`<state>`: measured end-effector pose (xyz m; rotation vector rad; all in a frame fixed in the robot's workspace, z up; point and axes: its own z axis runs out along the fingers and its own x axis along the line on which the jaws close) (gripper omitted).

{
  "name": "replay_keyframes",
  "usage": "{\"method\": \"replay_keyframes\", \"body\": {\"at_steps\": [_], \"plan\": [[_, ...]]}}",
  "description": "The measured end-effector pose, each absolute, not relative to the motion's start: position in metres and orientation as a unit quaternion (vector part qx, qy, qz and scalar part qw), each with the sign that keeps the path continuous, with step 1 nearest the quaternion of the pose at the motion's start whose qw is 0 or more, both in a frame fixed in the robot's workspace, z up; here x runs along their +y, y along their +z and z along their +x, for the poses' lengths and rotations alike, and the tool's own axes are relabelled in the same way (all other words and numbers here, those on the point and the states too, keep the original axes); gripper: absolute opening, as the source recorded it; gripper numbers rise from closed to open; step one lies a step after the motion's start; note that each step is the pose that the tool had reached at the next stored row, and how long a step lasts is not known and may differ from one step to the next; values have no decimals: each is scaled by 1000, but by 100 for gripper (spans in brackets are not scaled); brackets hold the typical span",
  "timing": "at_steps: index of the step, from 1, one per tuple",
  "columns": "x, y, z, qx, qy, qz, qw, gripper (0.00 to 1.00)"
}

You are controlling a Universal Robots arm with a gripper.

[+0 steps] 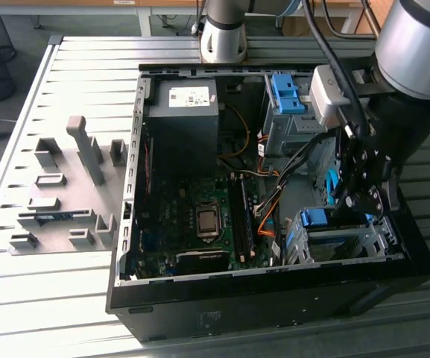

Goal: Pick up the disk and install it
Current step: 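Insert the second disk wire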

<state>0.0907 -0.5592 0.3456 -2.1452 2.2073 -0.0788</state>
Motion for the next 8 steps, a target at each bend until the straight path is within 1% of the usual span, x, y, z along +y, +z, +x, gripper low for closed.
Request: {"method": "replay_keyframes", "body": {"at_steps": [2,4,8], "plan": [[-559,349,91,717,-26,-696,31,22],[-559,349,91,717,-25,-696,31,11],[-559,349,91,717,-25,-696,31,11]]}}
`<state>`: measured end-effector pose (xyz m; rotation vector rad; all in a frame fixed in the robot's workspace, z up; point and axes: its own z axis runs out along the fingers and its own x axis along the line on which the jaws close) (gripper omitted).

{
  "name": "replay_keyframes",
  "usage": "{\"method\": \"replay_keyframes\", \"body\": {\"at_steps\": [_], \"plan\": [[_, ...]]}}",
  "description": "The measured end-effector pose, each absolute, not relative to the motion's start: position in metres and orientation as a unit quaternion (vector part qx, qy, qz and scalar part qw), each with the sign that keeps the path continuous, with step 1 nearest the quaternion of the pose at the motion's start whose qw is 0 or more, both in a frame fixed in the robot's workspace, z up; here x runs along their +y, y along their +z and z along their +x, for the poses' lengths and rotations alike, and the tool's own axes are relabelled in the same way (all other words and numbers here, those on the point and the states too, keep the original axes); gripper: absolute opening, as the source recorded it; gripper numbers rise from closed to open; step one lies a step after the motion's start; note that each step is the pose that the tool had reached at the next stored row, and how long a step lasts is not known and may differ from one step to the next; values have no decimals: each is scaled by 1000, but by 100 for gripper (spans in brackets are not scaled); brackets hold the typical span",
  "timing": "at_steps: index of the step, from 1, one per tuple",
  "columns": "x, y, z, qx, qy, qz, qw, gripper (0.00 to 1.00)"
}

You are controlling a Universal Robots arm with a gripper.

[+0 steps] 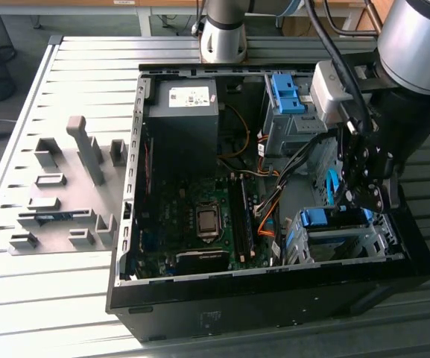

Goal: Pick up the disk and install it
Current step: 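Insert the second disk wire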

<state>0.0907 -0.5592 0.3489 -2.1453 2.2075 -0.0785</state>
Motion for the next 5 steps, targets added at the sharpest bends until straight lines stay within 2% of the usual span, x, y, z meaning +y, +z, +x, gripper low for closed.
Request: {"method": "replay_keyframes", "body": {"at_steps": [5], "plan": [[-559,349,91,717,-26,-696,31,11]]}}
